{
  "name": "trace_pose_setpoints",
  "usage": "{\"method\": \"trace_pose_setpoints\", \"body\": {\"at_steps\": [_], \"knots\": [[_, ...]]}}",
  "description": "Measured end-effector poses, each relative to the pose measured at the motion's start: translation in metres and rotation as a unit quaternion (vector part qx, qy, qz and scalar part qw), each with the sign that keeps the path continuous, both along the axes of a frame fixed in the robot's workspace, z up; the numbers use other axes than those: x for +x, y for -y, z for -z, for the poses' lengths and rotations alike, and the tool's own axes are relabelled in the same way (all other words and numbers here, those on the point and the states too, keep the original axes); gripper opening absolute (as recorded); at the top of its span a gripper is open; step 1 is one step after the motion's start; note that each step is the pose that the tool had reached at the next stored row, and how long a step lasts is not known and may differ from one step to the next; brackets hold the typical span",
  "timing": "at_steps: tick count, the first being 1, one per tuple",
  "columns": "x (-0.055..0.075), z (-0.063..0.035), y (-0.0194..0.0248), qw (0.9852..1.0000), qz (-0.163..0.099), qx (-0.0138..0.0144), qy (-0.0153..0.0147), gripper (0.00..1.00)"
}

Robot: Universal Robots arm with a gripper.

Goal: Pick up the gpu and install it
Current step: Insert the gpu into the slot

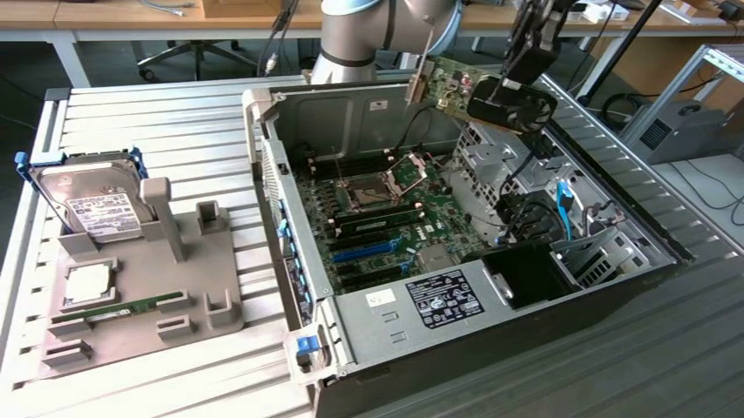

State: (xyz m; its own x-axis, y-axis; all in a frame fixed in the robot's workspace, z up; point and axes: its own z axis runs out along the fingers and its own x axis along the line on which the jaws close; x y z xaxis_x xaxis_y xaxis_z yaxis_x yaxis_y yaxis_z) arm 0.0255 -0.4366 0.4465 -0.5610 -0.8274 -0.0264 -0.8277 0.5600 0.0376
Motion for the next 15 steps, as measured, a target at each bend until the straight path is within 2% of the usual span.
{"method": "trace_pose_setpoints", "body": {"at_steps": [2,4,6,10,13,15], "knots": [[0.0000,0.0000,-0.0001,0.9999,-0.016,-0.0002,0.0000,0.27],[0.0000,0.0000,-0.0002,0.9989,-0.046,-0.0005,0.0000,0.27],[0.0000,0.0000,-0.0003,0.9972,-0.075,-0.0008,0.0000,0.27],[0.0000,0.0000,-0.0005,0.9942,-0.108,-0.0011,0.0000,0.27],[0.0000,0.0000,-0.0008,0.9899,-0.142,-0.0016,0.0000,0.27],[0.0000,0.0000,-0.0010,0.9859,-0.167,-0.0023,-0.0001,0.27]]}}
